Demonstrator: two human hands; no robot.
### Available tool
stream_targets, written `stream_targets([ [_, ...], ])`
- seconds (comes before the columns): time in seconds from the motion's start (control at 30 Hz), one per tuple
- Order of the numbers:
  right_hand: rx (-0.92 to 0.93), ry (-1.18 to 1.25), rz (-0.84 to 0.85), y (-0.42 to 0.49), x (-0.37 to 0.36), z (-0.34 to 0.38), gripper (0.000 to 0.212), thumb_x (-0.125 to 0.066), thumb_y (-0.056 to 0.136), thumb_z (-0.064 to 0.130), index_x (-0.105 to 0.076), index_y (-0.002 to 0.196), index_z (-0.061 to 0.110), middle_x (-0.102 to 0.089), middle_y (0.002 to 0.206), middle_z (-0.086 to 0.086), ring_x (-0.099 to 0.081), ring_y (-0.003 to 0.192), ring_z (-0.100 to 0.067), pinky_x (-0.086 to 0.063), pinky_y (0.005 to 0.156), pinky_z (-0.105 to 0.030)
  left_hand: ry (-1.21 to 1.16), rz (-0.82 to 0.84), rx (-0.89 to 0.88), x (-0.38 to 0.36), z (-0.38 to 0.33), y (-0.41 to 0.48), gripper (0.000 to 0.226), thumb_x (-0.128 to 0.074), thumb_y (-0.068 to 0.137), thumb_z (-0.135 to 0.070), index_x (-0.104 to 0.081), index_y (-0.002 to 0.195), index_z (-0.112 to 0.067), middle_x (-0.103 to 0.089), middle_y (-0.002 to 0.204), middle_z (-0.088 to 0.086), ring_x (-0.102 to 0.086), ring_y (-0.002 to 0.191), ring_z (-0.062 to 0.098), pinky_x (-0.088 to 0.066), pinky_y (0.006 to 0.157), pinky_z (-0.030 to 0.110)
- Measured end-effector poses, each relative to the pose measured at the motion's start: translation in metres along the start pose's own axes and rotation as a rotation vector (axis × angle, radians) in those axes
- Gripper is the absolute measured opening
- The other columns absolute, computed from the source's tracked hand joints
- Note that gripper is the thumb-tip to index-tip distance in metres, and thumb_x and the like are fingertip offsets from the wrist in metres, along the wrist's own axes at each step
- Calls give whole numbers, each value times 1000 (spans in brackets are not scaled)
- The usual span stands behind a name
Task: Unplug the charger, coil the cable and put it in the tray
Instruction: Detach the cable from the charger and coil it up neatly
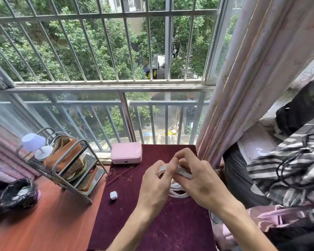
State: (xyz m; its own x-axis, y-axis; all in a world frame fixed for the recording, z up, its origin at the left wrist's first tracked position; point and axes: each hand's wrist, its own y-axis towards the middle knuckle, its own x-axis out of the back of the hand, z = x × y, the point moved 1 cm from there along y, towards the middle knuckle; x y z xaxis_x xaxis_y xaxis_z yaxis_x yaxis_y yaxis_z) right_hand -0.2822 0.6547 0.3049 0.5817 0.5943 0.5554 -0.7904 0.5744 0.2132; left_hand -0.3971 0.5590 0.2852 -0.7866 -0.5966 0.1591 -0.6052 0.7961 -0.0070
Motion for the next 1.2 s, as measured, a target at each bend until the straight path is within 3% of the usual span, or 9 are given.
stream_targets([
  [0.1, -9, 95, -24, -3, -1, 1, 33, -77, 93, 22, -56, 108, 43, -77, 100, 18, -77, 80, -3, -56, 64, -14, -46, -32, -49, 0, -3, -4, 63, -51, 89, -72, -61, 76, -12, -63, 64, -2, -56, 58, 15, -50, 61, 41],
  [0.23, 1, 186, -23, -8, 0, 2, 27, -73, 93, 27, -66, 118, 38, -77, 104, 14, -75, 94, -9, -55, 78, -13, -175, -28, -55, 4, -1, -2, 62, -42, 103, -54, -71, 96, 0, -78, 93, 19, -76, 92, 34, -59, 89, 50],
  [0.4, -25, 278, -86, -7, -5, 6, 25, -75, 91, 47, -70, 113, 37, -79, 100, 12, -75, 91, -7, -57, 76, -15, -144, -61, -82, 5, -1, -4, 59, -34, 106, -51, -78, 92, -14, -82, 90, 7, -78, 87, 22, -61, 78, 32],
  [0.6, 35, 305, -108, -6, -13, 11, 24, -79, 93, 36, -70, 115, 35, -79, 107, 10, -78, 100, -11, -60, 83, -18, -154, -126, -124, 7, -1, -5, 59, -34, 101, -61, -74, 93, -17, -79, 88, 10, -77, 83, 25, -61, 76, 44],
  [0.7, 107, 210, -101, -4, -13, 14, 35, -76, 93, 46, -66, 125, 37, -77, 114, 16, -75, 108, -9, -60, 89, -24, -215, -127, -116, 10, -2, -4, 61, -38, 100, -62, -75, 92, -14, -78, 82, 17, -75, 75, 39, -59, 69, 59],
  [0.87, 224, 51, -143, -1, -21, -3, 36, -69, 99, 39, -62, 134, 35, -74, 119, 16, -74, 108, -12, -64, 84, -40, -238, -123, -67, 12, -5, 1, 60, -38, 105, -51, -77, 70, -23, -72, 61, -2, -63, 54, 9, -49, 54, 23],
  [0.93, 299, 24, -197, 0, -23, -10, 35, -70, 99, 28, -63, 133, 25, -76, 116, 7, -76, 105, -11, -63, 82, -37, -230, -102, -26, 11, -8, 4, 63, -41, 99, -61, -77, 67, -21, -68, 57, 5, -57, 52, 17, -49, 55, 38],
  [1.07, 357, 17, -219, 8, -24, -12, 36, -73, 98, 24, -65, 134, 19, -75, 116, 9, -73, 104, -1, -59, 84, -21, -261, -125, -12, 12, -6, 8, 69, -45, 97, -65, -78, 82, -6, -71, 79, 33, -64, 72, 57, -55, 65, 68],
  [1.2, 363, 12, -178, 6, -20, -6, 54, -69, 91, 13, -56, 142, 23, -67, 130, 17, -68, 117, -2, -50, 99, -14, -268, -128, -23, 16, 0, 9, 63, -45, 99, -65, -81, 86, -14, -80, 85, 12, -77, 79, 27, -61, 69, 38],
])
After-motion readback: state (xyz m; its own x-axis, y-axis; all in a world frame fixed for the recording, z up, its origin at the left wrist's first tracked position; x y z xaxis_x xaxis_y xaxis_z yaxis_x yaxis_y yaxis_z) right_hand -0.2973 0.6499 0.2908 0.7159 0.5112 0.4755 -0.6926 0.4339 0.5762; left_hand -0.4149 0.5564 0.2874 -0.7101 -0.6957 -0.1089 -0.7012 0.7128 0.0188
